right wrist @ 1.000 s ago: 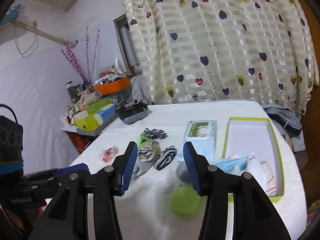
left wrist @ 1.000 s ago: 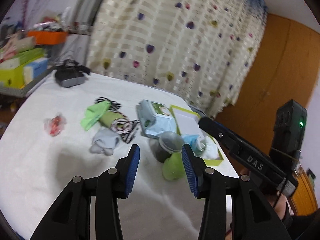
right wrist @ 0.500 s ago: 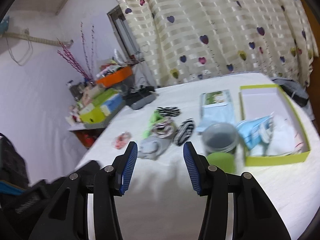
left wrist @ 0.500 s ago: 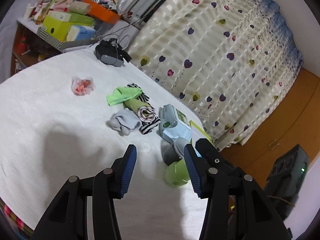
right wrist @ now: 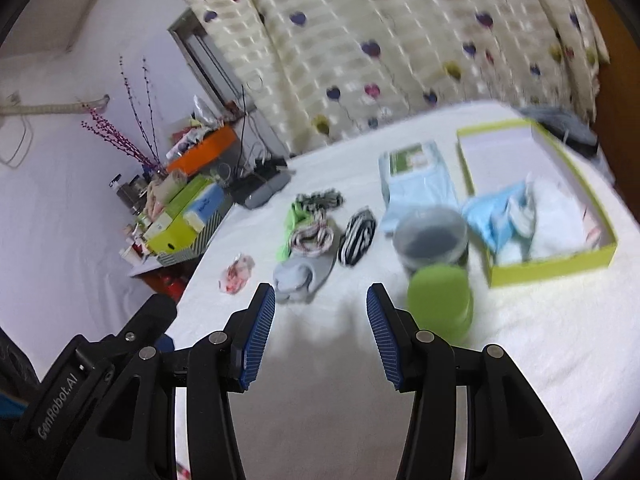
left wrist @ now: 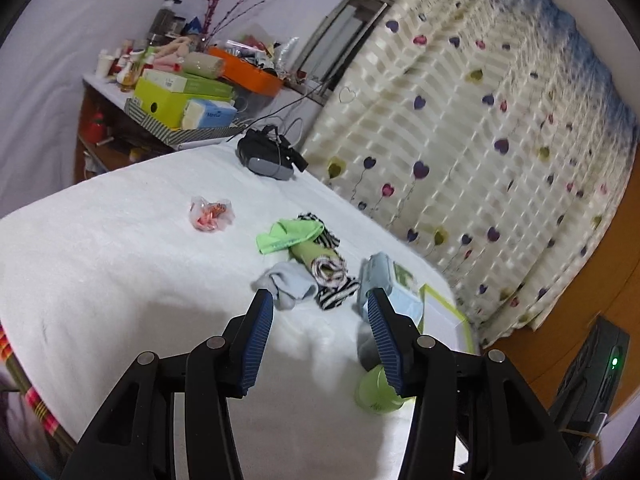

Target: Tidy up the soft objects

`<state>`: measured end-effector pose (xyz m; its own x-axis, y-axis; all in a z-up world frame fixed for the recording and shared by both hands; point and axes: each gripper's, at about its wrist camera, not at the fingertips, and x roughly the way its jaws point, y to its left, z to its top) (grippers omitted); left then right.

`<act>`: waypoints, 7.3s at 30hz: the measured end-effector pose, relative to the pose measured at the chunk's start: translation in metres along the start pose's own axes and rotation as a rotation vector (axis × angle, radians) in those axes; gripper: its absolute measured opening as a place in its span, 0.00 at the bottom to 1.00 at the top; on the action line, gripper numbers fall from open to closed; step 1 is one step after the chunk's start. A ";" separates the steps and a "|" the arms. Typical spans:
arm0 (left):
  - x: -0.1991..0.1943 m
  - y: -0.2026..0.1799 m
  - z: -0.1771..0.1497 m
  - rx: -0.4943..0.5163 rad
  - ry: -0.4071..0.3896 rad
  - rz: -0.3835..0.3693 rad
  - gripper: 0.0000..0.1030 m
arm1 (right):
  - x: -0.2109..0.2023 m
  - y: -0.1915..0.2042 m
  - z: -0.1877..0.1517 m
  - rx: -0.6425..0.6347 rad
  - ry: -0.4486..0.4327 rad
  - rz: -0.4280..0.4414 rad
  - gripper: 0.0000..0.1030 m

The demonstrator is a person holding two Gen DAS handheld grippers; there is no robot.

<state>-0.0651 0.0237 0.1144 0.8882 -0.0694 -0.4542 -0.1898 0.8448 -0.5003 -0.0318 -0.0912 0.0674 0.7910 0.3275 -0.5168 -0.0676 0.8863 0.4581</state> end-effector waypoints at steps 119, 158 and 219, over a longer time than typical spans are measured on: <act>0.204 0.018 0.021 0.499 0.430 -0.049 0.33 | 0.123 0.029 0.098 -0.431 0.198 -0.020 0.57; 0.106 0.098 0.079 0.317 0.244 -0.001 0.27 | 0.199 0.060 0.037 -0.458 0.423 -0.008 0.28; 0.269 -0.243 -0.048 0.777 0.636 -0.369 0.38 | 0.038 -0.205 0.133 -0.106 0.094 -0.282 0.40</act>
<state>0.1995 -0.2258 0.0787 0.4125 -0.4643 -0.7837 0.5642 0.8057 -0.1803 0.0933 -0.3040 0.0502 0.7279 0.0881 -0.6800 0.0796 0.9742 0.2114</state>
